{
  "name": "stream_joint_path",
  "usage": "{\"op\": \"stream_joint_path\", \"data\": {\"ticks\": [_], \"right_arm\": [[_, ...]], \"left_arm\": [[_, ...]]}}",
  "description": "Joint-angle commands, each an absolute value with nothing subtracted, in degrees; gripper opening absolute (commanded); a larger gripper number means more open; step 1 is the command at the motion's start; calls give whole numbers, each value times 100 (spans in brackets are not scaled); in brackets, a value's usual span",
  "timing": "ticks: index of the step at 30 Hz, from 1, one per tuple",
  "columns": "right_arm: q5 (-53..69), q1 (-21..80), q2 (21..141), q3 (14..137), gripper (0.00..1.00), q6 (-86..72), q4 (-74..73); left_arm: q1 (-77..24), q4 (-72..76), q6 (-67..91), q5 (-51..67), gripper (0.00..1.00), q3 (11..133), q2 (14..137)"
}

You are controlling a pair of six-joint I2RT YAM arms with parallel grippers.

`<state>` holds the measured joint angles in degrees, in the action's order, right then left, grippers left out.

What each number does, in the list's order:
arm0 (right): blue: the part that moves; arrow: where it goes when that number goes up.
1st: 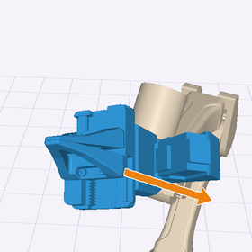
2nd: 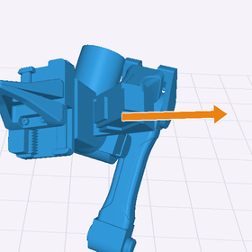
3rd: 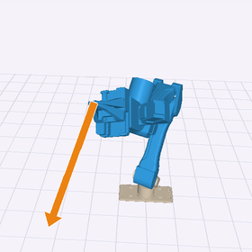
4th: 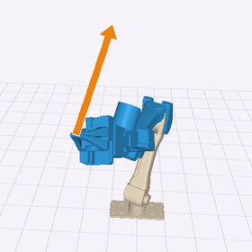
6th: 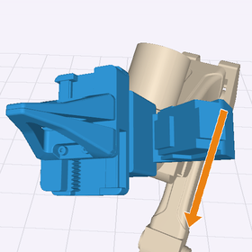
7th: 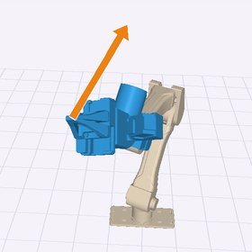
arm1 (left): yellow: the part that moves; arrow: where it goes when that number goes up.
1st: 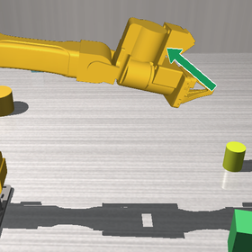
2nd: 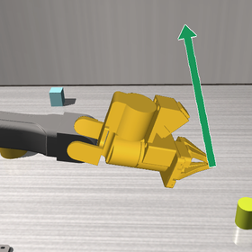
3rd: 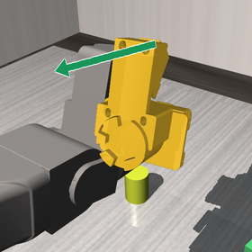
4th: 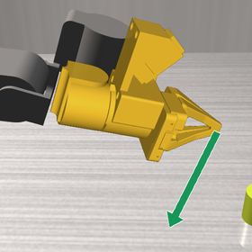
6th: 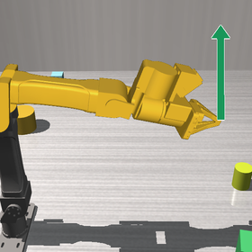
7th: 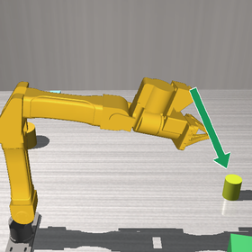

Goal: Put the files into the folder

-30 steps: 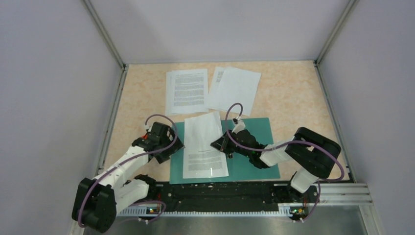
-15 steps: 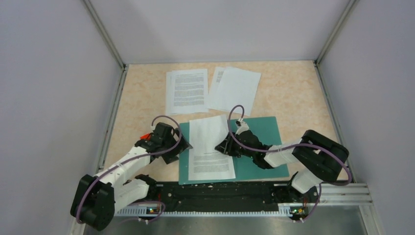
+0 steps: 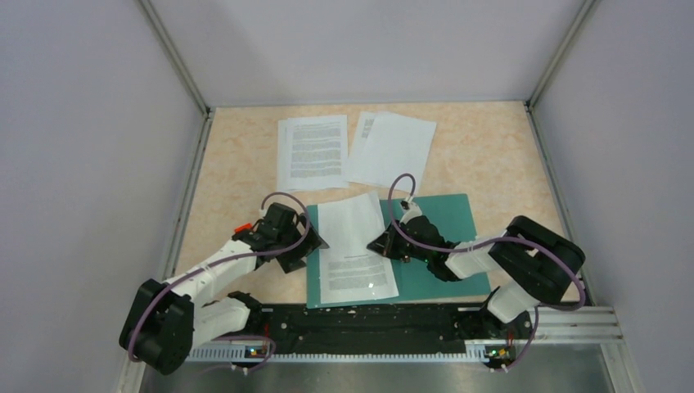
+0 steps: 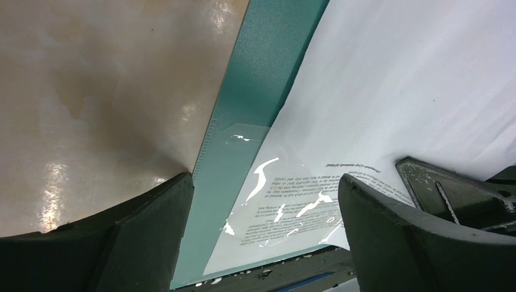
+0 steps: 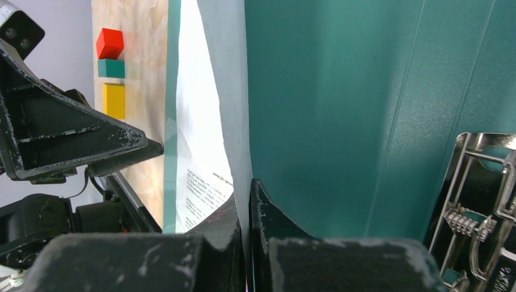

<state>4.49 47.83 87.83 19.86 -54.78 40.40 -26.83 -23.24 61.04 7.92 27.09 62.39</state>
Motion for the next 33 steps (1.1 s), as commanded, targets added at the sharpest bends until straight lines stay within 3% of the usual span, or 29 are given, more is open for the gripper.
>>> {"op": "stream_joint_path", "data": {"ticks": [1,17,33], "right_arm": [[524,4779,8966,1919,0,-5745,4713],[-254,4905,8864,2056,0,-6068,4518],[-103,5239,9158,2227,0,-6054,4626]], "left_arm": [[-2757,-2399,6144,710,94,2637,6381],[-2768,-2417,6095,669,93,2621,6381],[-2762,-2399,6095,677,93,2602,6407]]}}
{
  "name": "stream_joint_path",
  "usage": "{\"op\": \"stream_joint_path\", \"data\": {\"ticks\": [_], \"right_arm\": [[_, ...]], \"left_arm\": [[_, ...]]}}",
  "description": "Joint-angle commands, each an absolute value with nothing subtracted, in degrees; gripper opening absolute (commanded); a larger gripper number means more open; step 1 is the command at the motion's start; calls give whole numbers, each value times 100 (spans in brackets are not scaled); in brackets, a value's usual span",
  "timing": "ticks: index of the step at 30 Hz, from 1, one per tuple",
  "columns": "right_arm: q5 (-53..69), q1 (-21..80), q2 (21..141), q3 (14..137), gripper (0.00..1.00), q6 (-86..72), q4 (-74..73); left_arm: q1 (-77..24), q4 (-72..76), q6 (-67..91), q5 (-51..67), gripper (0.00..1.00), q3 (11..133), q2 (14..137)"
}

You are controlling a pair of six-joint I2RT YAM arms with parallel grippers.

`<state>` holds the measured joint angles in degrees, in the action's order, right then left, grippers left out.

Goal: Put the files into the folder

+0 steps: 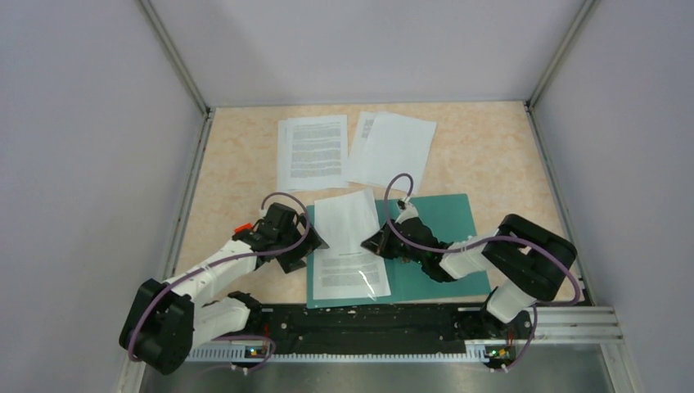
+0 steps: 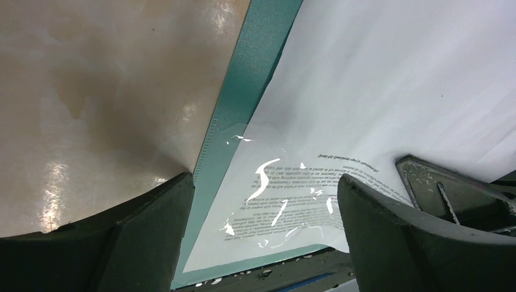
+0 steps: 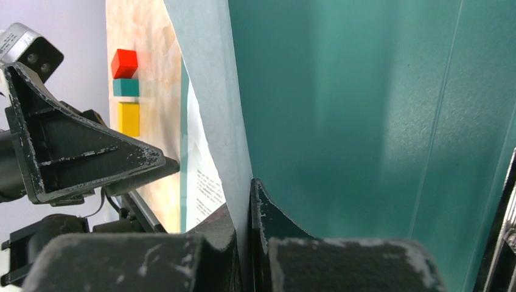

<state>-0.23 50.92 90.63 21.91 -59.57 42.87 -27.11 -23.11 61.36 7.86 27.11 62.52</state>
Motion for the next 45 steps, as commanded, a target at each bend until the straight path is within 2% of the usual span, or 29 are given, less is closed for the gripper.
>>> {"op": "stream_joint_path", "data": {"ticks": [1,45], "right_arm": [[-96,5263,9191,2225,0,-6077,4666],[-226,5457,9509,2352,0,-6372,4795]], "left_arm": [[-2762,-2393,6091,675,93,2602,6405],[-2768,-2371,6100,693,92,2566,6391]]}}
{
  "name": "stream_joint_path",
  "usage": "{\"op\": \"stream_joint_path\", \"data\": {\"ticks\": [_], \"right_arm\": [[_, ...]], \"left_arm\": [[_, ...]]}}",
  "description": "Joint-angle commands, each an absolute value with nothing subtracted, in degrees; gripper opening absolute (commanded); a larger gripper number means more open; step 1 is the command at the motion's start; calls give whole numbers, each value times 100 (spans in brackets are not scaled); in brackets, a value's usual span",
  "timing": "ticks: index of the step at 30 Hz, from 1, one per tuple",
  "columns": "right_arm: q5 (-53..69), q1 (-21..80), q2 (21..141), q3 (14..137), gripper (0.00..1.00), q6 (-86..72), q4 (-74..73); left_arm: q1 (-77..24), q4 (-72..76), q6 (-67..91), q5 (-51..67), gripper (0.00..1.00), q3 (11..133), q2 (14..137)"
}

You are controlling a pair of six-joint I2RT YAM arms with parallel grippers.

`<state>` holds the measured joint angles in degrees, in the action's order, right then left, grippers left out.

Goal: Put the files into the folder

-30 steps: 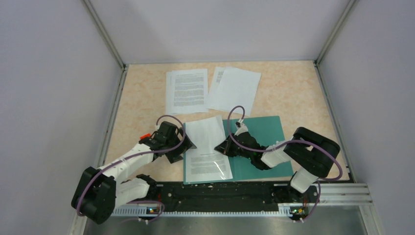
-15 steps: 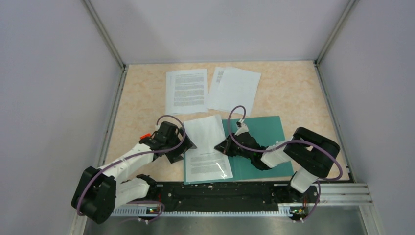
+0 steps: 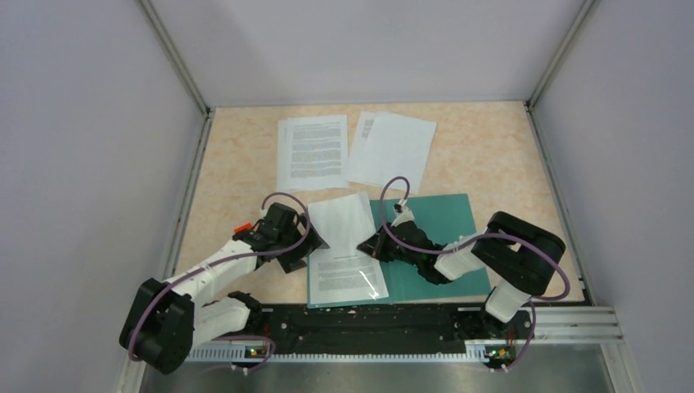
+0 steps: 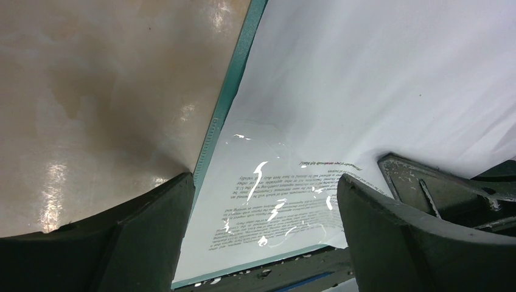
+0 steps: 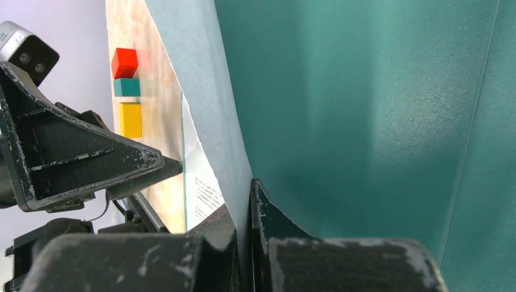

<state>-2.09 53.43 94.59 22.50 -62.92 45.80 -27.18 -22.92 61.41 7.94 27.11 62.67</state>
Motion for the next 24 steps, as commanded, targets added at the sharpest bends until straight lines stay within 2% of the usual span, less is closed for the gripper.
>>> {"op": "stream_joint_path", "data": {"ticks": [1,24], "right_arm": [[-236,5470,9505,2341,0,-6392,4814],[-375,5585,9392,2344,0,-6349,4466]], "left_arm": [[-2768,-2366,6104,685,92,2562,6390],[-2763,-2372,6079,665,92,2586,6346]]}}
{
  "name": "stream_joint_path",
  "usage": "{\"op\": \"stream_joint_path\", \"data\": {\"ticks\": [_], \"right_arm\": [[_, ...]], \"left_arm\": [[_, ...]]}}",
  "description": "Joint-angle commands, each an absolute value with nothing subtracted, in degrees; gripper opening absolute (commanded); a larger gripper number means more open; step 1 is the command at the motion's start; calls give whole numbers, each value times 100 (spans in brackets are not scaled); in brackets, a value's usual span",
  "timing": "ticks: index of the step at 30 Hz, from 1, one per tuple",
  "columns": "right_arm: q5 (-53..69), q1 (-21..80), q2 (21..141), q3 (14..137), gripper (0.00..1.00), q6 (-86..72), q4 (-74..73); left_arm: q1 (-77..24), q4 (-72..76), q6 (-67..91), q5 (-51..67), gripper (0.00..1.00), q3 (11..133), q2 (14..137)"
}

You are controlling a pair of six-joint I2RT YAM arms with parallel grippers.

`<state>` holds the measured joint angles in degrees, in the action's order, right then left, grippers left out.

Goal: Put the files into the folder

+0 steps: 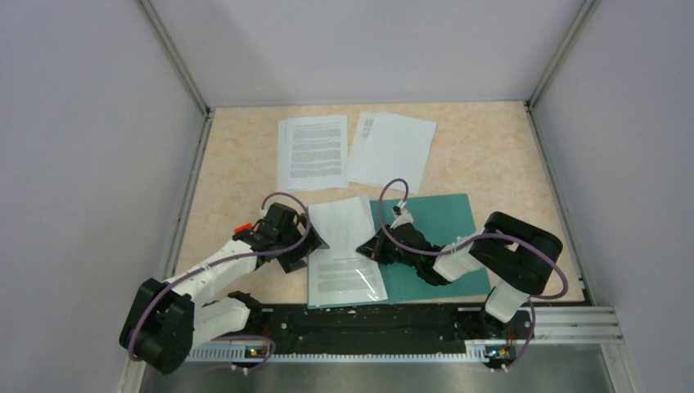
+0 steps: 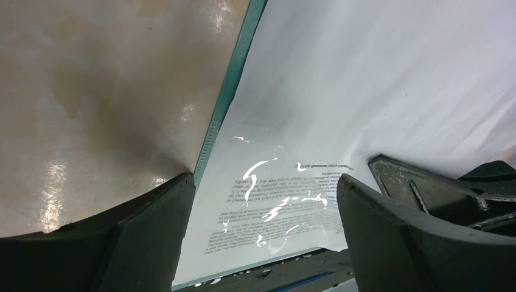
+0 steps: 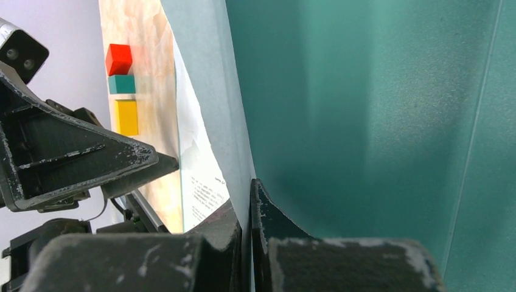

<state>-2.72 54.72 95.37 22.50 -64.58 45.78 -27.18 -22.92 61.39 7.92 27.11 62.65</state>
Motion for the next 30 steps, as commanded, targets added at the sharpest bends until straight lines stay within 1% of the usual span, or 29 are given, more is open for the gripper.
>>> {"op": "stream_joint_path", "data": {"ticks": [1,3,5,6,8,11,14,17,19,25,28,30], "right_arm": [[-398,5588,9321,2384,1,-6287,4322],[-469,5584,9095,2535,19,-6044,3857],[-581,5558,8818,2832,41,-5726,3108],[-646,5524,8671,3034,50,-5556,2652],[-749,5405,8404,3399,61,-5265,1781],[-938,5055,8047,3750,69,-4999,558],[-1258,4863,7642,3879,70,-4766,-417],[-1630,4852,7408,4016,69,-4676,-1246],[-1807,4856,7278,4007,66,-4680,-1555],[-2059,4853,7170,3862,53,-4722,-2068],[-2032,4866,7340,3913,49,-4614,-2116],[-2011,4880,7529,4029,44,-4536,-2150]], "left_arm": [[-2767,-2394,6051,649,92,2611,6341],[-2764,-2509,5954,545,92,2724,6306],[-2763,-2621,5820,395,92,2873,6224],[-2766,-2677,5755,283,92,2951,6196],[-2744,-2848,5583,81,92,3153,6170],[-2719,-3026,5284,-196,93,3476,6191],[-2718,-3011,5032,-226,93,3725,6268],[-2720,-2900,4833,57,90,3925,6491],[-2733,-2746,4766,320,87,4015,6627],[-2913,-2337,4691,744,74,4266,7065],[-3065,-2259,4738,730,71,4349,7169],[-3094,-2233,4762,713,70,4355,7183]]}}
